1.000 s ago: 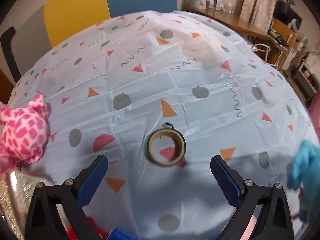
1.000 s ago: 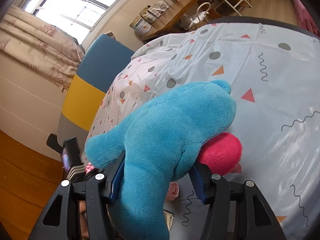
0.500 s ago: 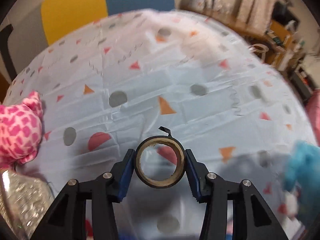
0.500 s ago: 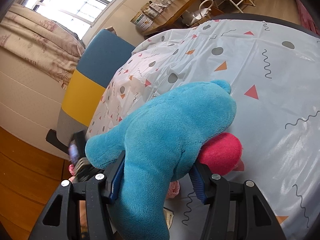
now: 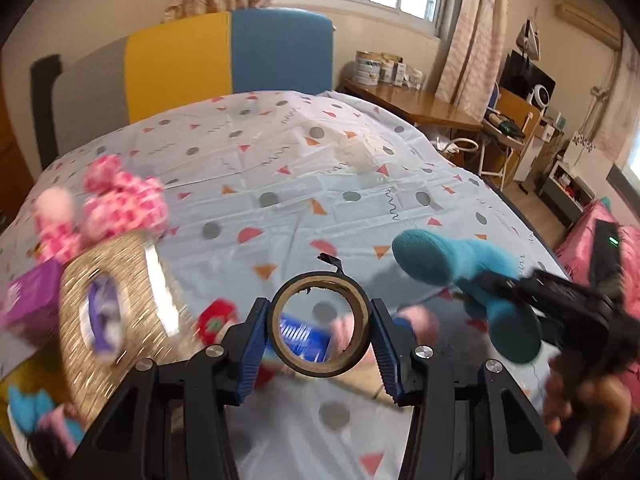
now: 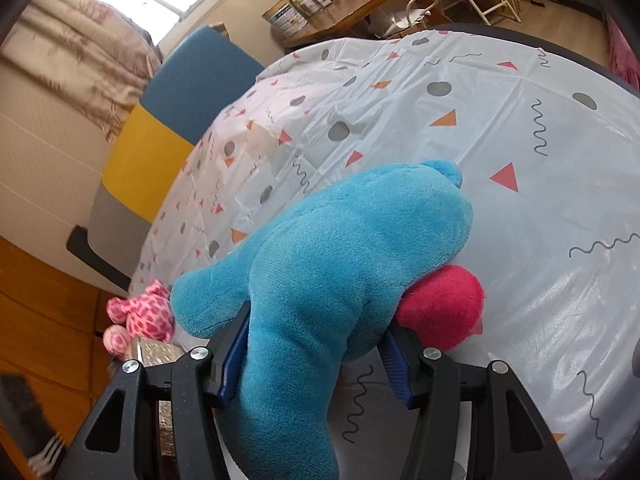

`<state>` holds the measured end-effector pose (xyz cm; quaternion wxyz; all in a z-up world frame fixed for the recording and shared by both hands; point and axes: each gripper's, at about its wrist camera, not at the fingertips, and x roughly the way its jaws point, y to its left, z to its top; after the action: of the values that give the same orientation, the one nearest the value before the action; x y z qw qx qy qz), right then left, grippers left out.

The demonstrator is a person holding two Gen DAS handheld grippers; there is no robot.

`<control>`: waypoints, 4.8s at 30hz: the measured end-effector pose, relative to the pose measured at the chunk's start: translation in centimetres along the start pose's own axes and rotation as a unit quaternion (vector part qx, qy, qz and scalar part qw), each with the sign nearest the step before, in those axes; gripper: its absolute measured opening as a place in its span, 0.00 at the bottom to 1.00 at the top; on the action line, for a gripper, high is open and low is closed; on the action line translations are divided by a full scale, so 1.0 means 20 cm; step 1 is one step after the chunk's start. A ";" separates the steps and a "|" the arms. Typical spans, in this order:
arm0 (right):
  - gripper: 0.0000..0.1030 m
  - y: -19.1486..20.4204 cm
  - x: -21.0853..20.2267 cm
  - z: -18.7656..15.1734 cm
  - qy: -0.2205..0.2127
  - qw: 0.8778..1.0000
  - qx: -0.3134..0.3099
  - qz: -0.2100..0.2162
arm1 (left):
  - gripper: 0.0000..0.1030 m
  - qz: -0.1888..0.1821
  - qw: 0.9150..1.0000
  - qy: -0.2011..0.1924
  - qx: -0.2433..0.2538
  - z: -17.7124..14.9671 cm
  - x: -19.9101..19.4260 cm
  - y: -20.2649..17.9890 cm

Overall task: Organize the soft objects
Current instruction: 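Carry the tape roll into the gold tray with the left tool, open, then lower the blue plush toy into the gold tray with the right tool, open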

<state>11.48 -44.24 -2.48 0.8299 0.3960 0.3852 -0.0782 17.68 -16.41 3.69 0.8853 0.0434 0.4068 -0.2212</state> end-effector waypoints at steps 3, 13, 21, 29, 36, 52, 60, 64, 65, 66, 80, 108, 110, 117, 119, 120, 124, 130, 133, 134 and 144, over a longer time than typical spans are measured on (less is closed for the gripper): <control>0.57 0.02 0.01 -0.01 0.006 1.000 -0.015 -0.019 | 0.48 0.009 1.000 -0.015 -0.001 -0.10 -0.14 0.05; 0.57 0.01 0.04 -0.02 0.014 0.998 -0.022 -0.057 | 0.48 0.036 0.997 -0.026 -0.057 -0.39 -0.48 0.36; 0.57 0.01 0.04 -0.03 0.012 0.996 -0.029 -0.080 | 0.48 0.114 0.983 -0.025 -0.144 -0.67 -0.74 0.83; 0.57 0.02 0.04 -0.03 0.006 0.995 -0.033 -0.098 | 0.48 0.211 0.951 0.016 -0.224 -1.02 -0.82 1.31; 0.57 0.01 0.03 -0.03 0.000 0.993 -0.032 -0.115 | 0.49 0.240 0.936 0.056 -0.252 -1.21 -0.72 1.54; 0.57 0.00 0.04 -0.03 0.001 0.991 -0.029 -0.132 | 0.82 0.239 0.932 0.044 -0.269 -1.25 -0.69 1.58; 0.57 0.04 -0.01 -0.02 -0.022 0.993 -0.041 -0.105 | 1.00 0.300 0.911 -0.042 -0.279 -1.20 -0.91 1.41; 0.57 0.10 -0.03 -0.03 -0.037 0.993 -0.064 -0.092 | 1.00 0.323 0.907 -0.052 -0.267 -1.16 -0.94 1.35; 0.57 0.11 -0.04 -0.03 -0.038 0.993 -0.068 -0.087 | 1.00 0.328 0.906 -0.052 -0.262 -1.16 -0.94 1.34; 0.57 0.12 -0.04 -0.04 -0.039 0.993 -0.073 -0.082 | 1.00 0.331 0.906 -0.053 -0.258 -1.15 -0.94 1.33; 0.57 0.33 -0.11 -0.20 -0.018 0.990 -0.137 -0.019 | 1.00 0.312 0.911 -0.047 -0.265 -1.20 -0.93 1.33; 0.57 1.91 0.18 -1.89 0.238 0.747 -0.570 0.244 | 1.00 0.380 0.832 -0.095 -0.393 -1.54 -1.36 1.76; 0.57 1.96 0.27 -2.02 0.257 0.733 -0.586 0.229 | 1.00 0.380 0.829 -0.093 -0.399 -1.57 -1.37 1.78; 0.69 2.02 0.69 -2.20 0.275 0.728 -0.612 0.144 | 1.00 0.369 0.833 -0.082 -0.405 -1.63 -1.34 1.79; 0.72 2.02 0.73 -2.19 0.277 0.736 -0.602 0.139 | 1.00 0.368 0.835 -0.080 -0.403 -1.63 -1.33 1.78; 0.72 2.02 0.72 -2.18 0.273 0.735 -0.605 0.138 | 1.00 0.366 0.835 -0.080 -0.402 -1.63 -1.33 1.78; 0.74 2.00 0.66 -2.17 0.274 0.734 -0.605 0.141 | 1.00 0.363 0.839 -0.084 -0.396 -1.62 -1.33 1.76; 0.78 1.99 0.51 -2.06 0.247 0.764 -0.571 0.173 | 1.00 0.365 0.846 -0.093 -0.378 -1.57 -1.35 1.70; 0.78 1.97 0.47 -2.01 0.236 0.774 -0.561 0.174 | 1.00 0.365 0.851 -0.093 -0.366 -1.54 -1.35 1.67; 0.78 1.95 0.45 -2.00 0.233 0.778 -0.558 0.173 | 1.00 0.363 0.854 -0.093 -0.362 -1.53 -1.35 1.66; 0.79 1.82 0.30 -1.90 0.194 0.803 -0.540 0.163 | 1.00 0.328 0.885 -0.085 -0.319 -1.43 -1.26 1.49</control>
<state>9.58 8.68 0.27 0.8179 -0.0522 0.4476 0.3577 -4.02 26.56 0.18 0.9047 -0.1290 0.3411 0.2205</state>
